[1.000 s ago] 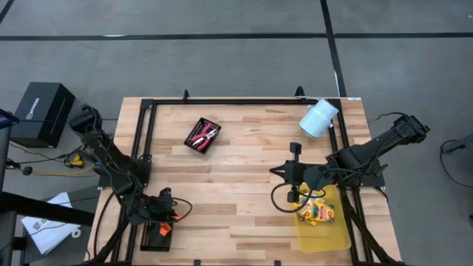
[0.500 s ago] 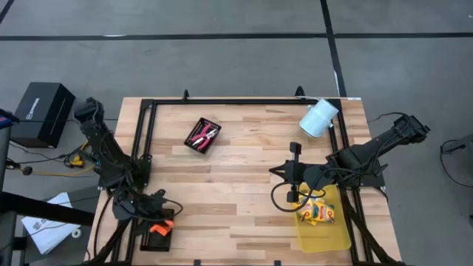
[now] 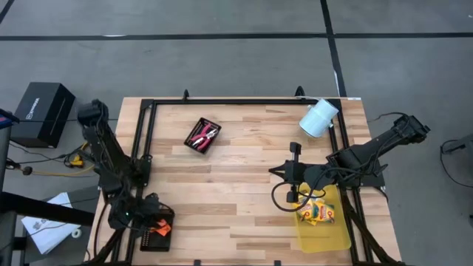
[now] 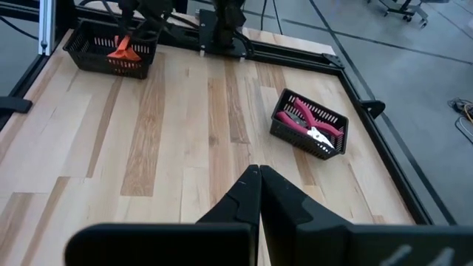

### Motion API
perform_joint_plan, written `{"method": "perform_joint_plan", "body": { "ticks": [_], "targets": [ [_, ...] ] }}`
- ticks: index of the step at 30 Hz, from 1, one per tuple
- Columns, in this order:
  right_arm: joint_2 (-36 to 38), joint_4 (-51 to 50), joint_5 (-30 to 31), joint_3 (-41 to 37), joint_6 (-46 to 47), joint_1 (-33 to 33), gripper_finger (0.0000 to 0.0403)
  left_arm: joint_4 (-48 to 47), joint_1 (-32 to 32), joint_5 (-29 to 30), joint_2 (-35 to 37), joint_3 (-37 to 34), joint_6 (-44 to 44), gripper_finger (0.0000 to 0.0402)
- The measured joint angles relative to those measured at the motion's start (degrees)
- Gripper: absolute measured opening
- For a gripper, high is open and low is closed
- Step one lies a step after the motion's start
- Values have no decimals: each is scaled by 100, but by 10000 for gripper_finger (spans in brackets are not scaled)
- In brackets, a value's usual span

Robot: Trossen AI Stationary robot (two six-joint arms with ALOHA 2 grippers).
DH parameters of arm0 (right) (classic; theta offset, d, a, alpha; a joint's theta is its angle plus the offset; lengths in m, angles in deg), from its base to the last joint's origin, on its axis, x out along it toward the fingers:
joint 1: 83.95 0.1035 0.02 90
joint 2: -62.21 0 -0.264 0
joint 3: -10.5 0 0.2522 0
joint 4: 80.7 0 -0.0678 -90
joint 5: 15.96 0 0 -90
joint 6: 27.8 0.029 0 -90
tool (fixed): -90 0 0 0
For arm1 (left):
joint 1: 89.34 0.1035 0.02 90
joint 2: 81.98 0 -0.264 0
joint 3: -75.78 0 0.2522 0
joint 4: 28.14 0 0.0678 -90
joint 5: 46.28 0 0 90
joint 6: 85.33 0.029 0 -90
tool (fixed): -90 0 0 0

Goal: Pick & Place School Supplies
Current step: Put the orange eraser into the bottom black basket

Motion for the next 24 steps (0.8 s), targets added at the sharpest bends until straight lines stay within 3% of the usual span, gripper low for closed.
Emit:
{"method": "perform_joint_plan", "body": {
  "ticks": [6, 17, 24],
  "targets": [
    [0, 19, 0, 0, 0, 0, 0, 63, -241, -114, -249, 8, -518, 37],
    [0, 39, 0, 0, -48, 0, 0, 62, -263, -185, -241, 4, -703, 82],
    [24, 164, 2, -1, -230, 36, 0, 14, -263, 286, -185, -11, -568, 112]
  ]
}}
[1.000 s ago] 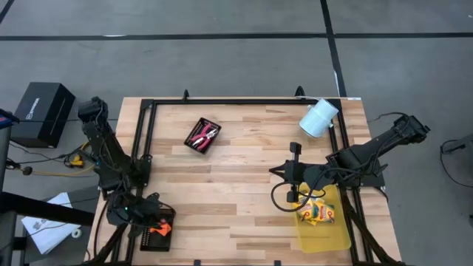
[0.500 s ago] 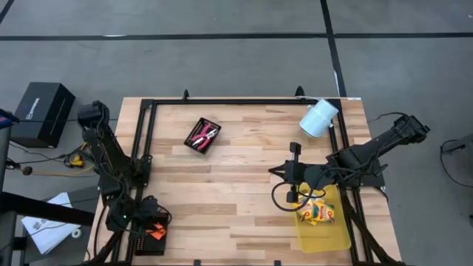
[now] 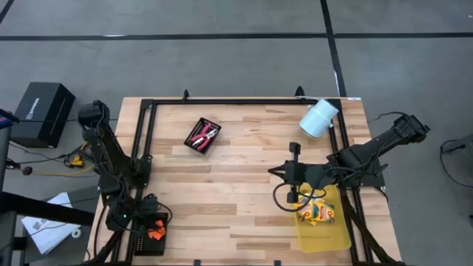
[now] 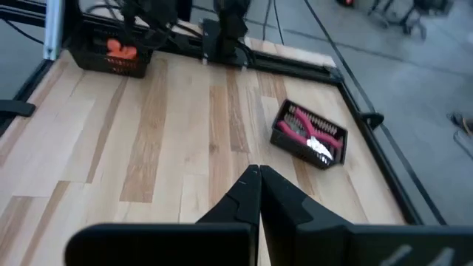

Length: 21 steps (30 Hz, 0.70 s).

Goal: Pick & Place School Supplies
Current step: Put the orange eraser into the bottom black basket, then return to Home Position

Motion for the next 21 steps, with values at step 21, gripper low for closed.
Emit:
{"method": "perform_joint_plan", "body": {
  "ticks": [21],
  "targets": [
    [1558, 1015, 2248, -674, -439, 3056, 0, 3989, -1570, 4506, 2135, 4, 8393, 111]
  ]
}}
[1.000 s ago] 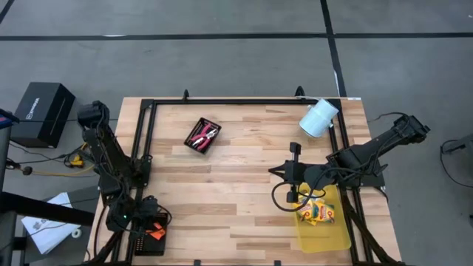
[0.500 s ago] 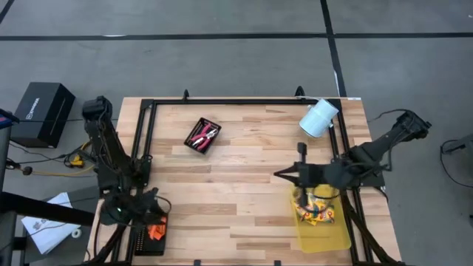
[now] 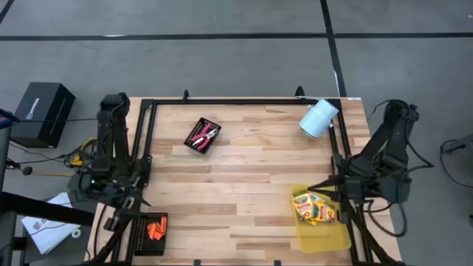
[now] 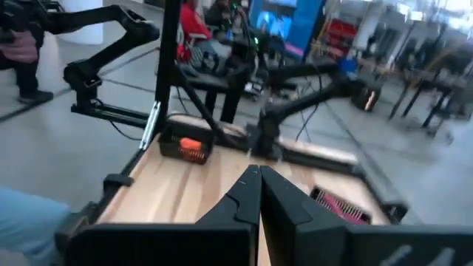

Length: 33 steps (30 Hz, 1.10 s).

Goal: Pick & Place School Supplies
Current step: Return to Home Position

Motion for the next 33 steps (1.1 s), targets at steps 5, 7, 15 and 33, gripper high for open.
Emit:
{"method": "perform_joint_plan", "body": {
  "ticks": [5, 7, 15, 33],
  "targets": [
    [-113, 947, -227, 17, -1329, -223, 0, 625, -125, 500, -987, 252, 30, 111],
    [-109, 1249, -628, 22, -1591, -407, 0, 788, -4, 525, -1681, 568, 37, 111],
    [-454, 2143, -2975, 40, -2381, -1817, 0, 892, 942, 797, -4492, 2844, 953, 111],
    [-2124, 1161, -4258, 1744, -2528, -4052, 0, 1064, 2770, 222, -2764, 3497, 3818, 96]
  ]
}}
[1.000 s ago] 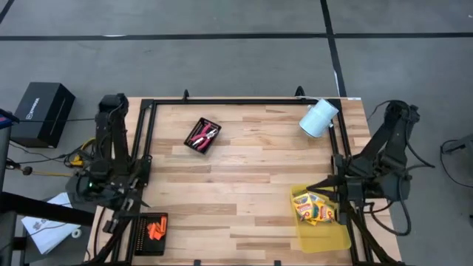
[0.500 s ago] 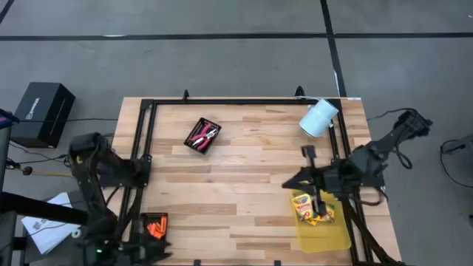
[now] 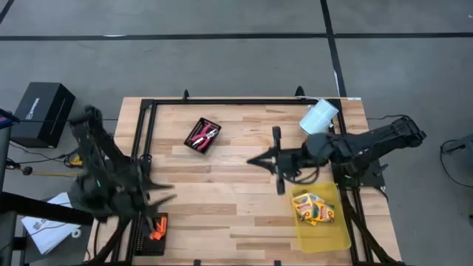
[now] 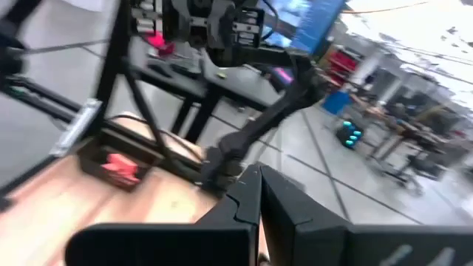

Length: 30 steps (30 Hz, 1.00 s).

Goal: Pick & Place School Supplies
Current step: Return to Home Position

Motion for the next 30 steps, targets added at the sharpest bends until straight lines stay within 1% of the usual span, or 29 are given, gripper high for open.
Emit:
{"method": "perform_joint_plan", "body": {
  "ticks": [2, 5, 9, 15, 20, 25, 30],
  "targets": [
    [-48, 76, 17, 27, -78, -156, 0, 59, 58, -186, 491, -220, 188, 89],
    [32, -62, 178, 28, -111, -343, 0, 129, 117, -180, 1142, -580, 475, 78],
    [384, -371, 187, 20, 56, -647, 0, 164, 90, 128, 1952, -961, 733, 67],
    [633, -568, -420, -16, 109, -1195, 0, 147, 82, 150, 3074, -1566, 887, 66],
    [615, -663, -993, -24, 106, -1679, 0, 81, 336, 154, 3802, -1993, 1178, 66],
    [605, -819, -1546, -24, 44, -2195, 0, -19, 817, 118, 4376, -2312, 1667, 66],
    [638, -1039, -2229, -24, 42, -2890, 0, -727, 1548, 128, 4865, -2641, 1782, 66]
  ]
}}
